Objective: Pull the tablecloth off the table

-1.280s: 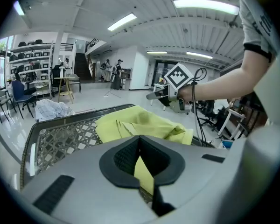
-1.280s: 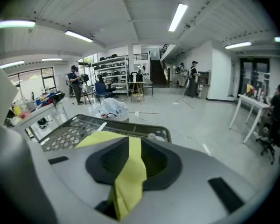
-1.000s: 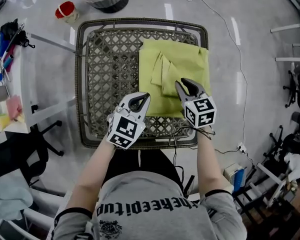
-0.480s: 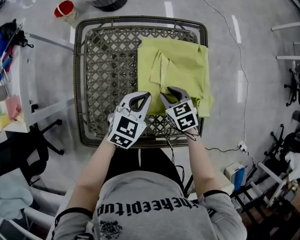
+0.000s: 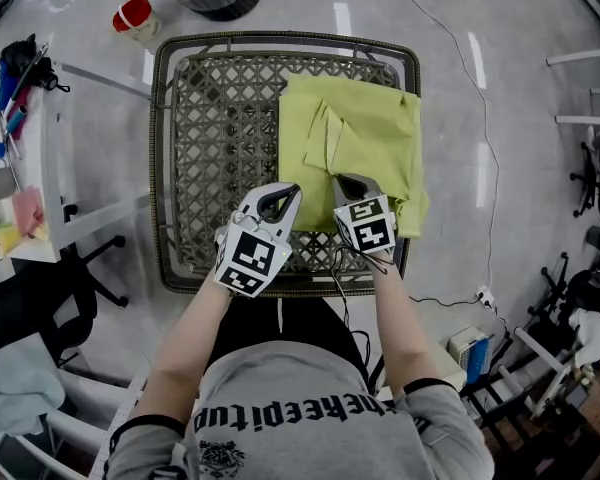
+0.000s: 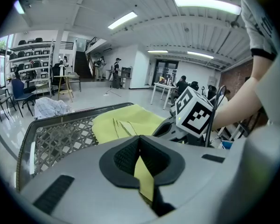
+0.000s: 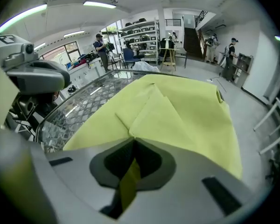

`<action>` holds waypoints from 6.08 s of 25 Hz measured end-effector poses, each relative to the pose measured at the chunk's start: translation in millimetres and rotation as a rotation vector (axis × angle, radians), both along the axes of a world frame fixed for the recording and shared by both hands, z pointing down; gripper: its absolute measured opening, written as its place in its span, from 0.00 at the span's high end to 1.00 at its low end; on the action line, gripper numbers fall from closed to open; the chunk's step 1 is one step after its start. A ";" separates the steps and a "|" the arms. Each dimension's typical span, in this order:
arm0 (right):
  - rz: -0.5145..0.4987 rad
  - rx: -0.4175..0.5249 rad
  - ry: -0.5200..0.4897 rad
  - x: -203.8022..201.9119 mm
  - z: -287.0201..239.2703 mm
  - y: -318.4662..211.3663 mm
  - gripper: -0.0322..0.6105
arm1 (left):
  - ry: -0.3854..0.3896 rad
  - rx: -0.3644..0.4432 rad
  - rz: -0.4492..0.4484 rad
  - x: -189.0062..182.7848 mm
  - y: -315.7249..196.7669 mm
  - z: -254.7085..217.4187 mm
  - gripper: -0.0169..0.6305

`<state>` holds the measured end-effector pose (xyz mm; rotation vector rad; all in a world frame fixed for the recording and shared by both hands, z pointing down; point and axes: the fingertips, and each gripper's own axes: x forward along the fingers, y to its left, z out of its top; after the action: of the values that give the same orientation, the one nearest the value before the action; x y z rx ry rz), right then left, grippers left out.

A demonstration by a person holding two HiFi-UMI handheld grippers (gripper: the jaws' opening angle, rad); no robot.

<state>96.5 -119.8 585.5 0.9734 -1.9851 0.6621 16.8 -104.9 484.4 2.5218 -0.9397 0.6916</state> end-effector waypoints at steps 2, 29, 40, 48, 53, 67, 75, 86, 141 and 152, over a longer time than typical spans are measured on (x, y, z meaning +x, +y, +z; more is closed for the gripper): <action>0.018 0.026 -0.027 1.3 -11.7 -3.6 0.93 | -0.002 0.000 0.004 1.6 0.8 0.7 0.95; 0.225 0.277 0.039 99.6 -79.9 -100.2 0.81 | 0.002 0.002 -0.022 -1.3 -8.1 -1.9 0.95; -0.156 0.048 -0.089 -39.6 -17.0 -30.6 0.75 | 0.007 -0.006 -0.030 -3.7 -9.3 -0.8 0.95; -0.089 0.045 -0.002 -34.5 5.0 -39.6 0.92 | 0.007 -0.012 -0.046 -12.9 -12.1 2.0 0.95; -0.022 0.065 -0.034 -21.5 -11.1 -47.7 0.92 | 0.003 -0.015 -0.036 -9.7 -12.2 2.9 0.95; 0.266 0.257 0.055 98.6 -66.9 -122.8 0.92 | 0.013 -0.015 -0.009 5.1 -13.7 0.5 0.95; 0.338 0.337 0.059 104.6 -78.4 -124.4 0.89 | 0.011 -0.002 -0.001 6.1 -13.4 -2.5 0.95; 0.312 0.409 -0.168 88.1 -130.8 -84.2 0.93 | 0.035 0.033 0.023 19.1 -6.6 -19.0 0.95; 0.207 0.672 -0.456 24.2 -309.8 105.6 0.93 | 0.277 0.346 0.141 80.5 73.9 -207.0 0.95; 0.200 0.676 -0.457 13.6 -312.8 105.2 0.93 | 0.277 0.344 0.136 71.9 74.9 -207.6 0.95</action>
<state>110.1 -14.6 272.7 1.5382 -2.6195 0.3242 88.7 -30.0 276.8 2.9057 -0.8527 0.2160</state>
